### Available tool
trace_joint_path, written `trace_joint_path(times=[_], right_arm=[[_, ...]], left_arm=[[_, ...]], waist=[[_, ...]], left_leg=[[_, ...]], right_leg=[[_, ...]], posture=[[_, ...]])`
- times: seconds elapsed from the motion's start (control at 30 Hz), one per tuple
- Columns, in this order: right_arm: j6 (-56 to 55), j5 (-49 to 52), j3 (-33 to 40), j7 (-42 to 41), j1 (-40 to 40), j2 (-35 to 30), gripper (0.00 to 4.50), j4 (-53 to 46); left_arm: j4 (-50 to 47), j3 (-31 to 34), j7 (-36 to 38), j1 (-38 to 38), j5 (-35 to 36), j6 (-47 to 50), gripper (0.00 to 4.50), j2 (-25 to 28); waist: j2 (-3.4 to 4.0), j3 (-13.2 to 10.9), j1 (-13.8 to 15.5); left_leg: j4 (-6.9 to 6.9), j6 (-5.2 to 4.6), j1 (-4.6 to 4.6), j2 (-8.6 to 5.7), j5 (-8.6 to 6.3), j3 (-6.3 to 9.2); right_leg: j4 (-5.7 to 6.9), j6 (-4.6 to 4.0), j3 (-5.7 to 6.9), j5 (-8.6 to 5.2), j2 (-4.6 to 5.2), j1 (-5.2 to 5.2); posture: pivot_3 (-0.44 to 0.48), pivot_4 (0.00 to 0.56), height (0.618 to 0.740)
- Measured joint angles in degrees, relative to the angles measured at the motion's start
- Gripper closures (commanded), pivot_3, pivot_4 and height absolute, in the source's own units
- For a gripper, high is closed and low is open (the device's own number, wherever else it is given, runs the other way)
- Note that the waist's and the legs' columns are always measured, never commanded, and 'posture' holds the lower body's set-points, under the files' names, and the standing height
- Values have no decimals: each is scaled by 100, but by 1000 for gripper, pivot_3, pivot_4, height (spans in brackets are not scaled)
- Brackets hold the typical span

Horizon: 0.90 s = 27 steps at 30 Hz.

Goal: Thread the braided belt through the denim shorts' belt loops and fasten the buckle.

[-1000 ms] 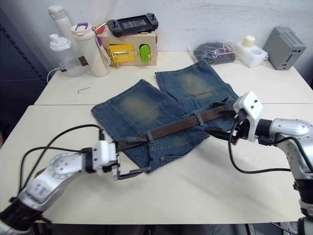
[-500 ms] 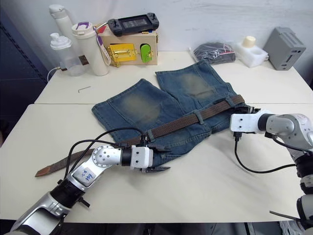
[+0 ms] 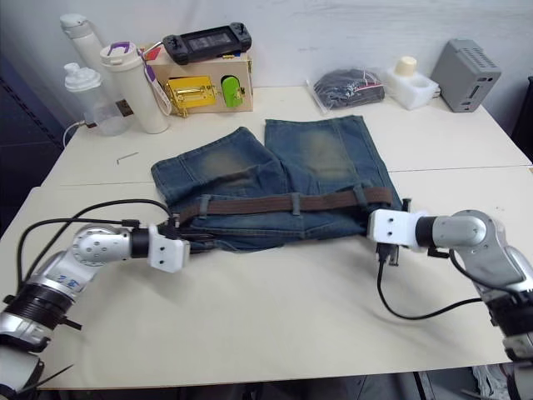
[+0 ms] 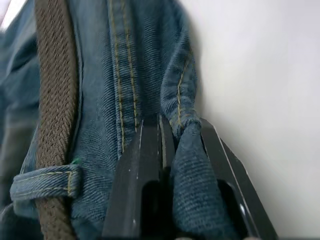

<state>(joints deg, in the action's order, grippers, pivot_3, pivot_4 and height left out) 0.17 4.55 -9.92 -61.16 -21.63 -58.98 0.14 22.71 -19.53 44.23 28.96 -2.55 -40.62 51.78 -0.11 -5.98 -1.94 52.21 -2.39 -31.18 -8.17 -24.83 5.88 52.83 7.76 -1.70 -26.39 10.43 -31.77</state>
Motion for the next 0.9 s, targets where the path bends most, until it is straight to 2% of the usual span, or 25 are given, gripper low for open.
trace_joint_path(times=[0.1, 0.2, 0.4, 0.57, 0.63, 0.7, 0.8, 0.83, 0.87, 0.9], right_arm=[[1213, 350, 64, -101, 272, -77, 4478, -1059], [1680, 289, 47, 203, 164, 267, 4478, -1227], [1365, -454, -261, 783, -178, 519, 4478, -772], [1087, -562, -282, 900, -215, 583, 4478, -570], [1096, -541, -273, 893, -193, 584, 4500, -584], [1257, -354, -137, 828, -112, 586, 4500, -629], [1833, 166, 279, 599, -22, 586, 3275, -641], [2057, 386, 442, 490, -32, 582, 2744, -640], [2302, 650, 638, 344, -56, 554, 2314, -643], [2538, 900, 822, 222, -123, 527, 1699, -634]], left_arm=[[496, 105, -129, 55, -118, -477, 3873, 42], [794, 135, -299, 189, -371, -688, 3873, 90], [896, 217, -347, 142, -392, -711, 3873, 33], [882, 277, -347, 85, -399, -700, 3873, -4], [869, 312, -347, 56, -391, -686, 3277, -19], [780, 493, -344, -62, -268, -557, 2480, -47], [405, 792, -302, -314, -39, -182, 1193, -12], [200, 892, -224, -454, 111, 7, 765, 38], [-67, 1009, -83, -633, 314, 265, 757, 123], [-347, 1103, 67, -813, 524, 519, 757, 211]], waist=[[-2, 1, 22], [-5, 3, 19], [-2, 6, 24], [-4, 7, 24], [-4, 8, 25], [-4, 8, 25], [-4, 8, 21], [-4, 8, 21], [-4, 8, 3], [-2, 7, -16]], left_leg=[[3, 0, -1, 0, 0, 2], [2, 3, 0, 0, 3, -1], [5, 3, 1, -2, 3, -3], [7, 3, 1, -3, 3, -3], [7, 3, 2, -3, 2, -2], [7, 3, 1, -3, 2, 0], [7, 2, 0, -5, 2, 0], [7, 1, -1, -5, 2, 0], [3, 1, 0, -5, 1, 0], [-3, 1, 0, -5, 1, 0]], right_leg=[[-14, 0, 4, 0, 0, 5], [-28, 1, 5, -1, 0, 10], [-18, 1, 4, 0, 0, 7], [-12, 1, 3, 0, 0, 7], [-8, 1, 3, 0, 0, 7], [-5, 1, 3, 0, 0, 6], [-7, 1, 1, 0, 0, 6], [-7, 1, 1, 0, 0, 5], [-8, 1, 1, 0, 0, 3], [-14, 1, 0, 0, 1, 3]], posture=[[0, 150, 645], [0, 150, 645], [0, 150, 645], [0, 150, 645], [0, 150, 645], [0, 150, 645], [0, 150, 645], [0, 150, 645], [0, 150, 645], [0, 150, 645]])
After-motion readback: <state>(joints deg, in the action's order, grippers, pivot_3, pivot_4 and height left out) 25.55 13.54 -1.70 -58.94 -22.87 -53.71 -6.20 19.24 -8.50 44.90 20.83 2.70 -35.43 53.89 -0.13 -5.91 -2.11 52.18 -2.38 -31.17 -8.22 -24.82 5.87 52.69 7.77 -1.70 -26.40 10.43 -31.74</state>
